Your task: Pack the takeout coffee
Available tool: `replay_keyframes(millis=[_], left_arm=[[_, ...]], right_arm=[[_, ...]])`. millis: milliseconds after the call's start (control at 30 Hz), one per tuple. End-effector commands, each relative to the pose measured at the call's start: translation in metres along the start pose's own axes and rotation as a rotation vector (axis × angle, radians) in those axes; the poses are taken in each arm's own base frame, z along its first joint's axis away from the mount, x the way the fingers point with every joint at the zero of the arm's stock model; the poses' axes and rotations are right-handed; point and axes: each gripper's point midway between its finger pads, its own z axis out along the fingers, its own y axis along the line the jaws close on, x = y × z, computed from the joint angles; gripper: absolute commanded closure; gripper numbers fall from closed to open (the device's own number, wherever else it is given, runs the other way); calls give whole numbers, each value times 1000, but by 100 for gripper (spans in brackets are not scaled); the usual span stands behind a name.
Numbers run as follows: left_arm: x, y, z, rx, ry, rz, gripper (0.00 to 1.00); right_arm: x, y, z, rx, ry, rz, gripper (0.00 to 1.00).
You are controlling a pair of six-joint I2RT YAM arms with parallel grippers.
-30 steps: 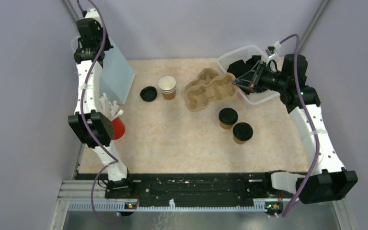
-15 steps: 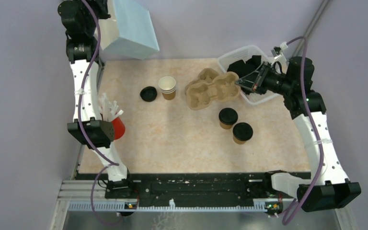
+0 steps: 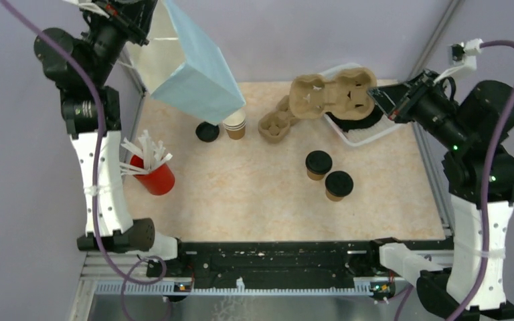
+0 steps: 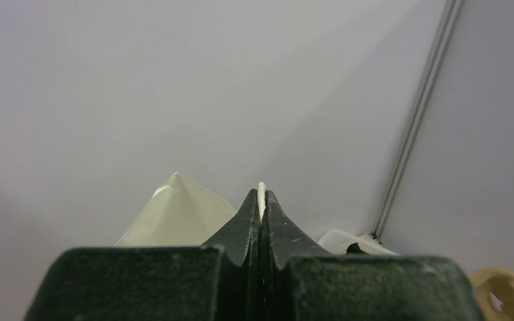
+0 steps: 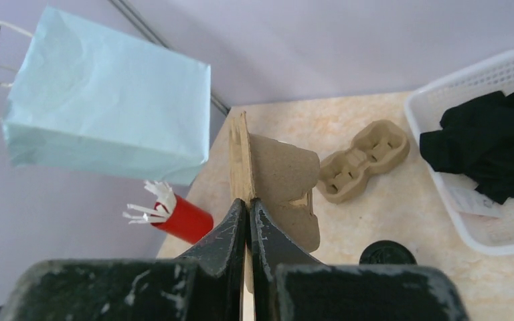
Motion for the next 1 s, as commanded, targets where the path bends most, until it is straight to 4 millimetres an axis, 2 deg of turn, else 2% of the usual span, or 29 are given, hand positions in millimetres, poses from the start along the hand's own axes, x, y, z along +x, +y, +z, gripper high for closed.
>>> replay_keyframes(millis=[0,167,267,500,633,733,967], left_arm=[[-20,-50,-29,100,-18,-8,100],[2,-88,-52,210,78,-87,100],[27,-114,-72,269,189,-118,100],[86,-149,-111,379,361,-161,100],[108,-174,-124,472,430,-180,100],[128,-181,-127,488,496,-167,100],[176,-182,-123,472,622,-168,100]], right_arm=[[-8,3,-26,51,-47,-63,100],[-12,10,-44,53,-61,-112,100],[-12,19,-54,29,-71,-112,100],[-5,31,-65,-25,-49,-141,100],[-2,30,-68,-25,-45,-159,100],[1,30,-68,-26,-26,-153,100],[2,25,-57,-9,-6,-97,100]])
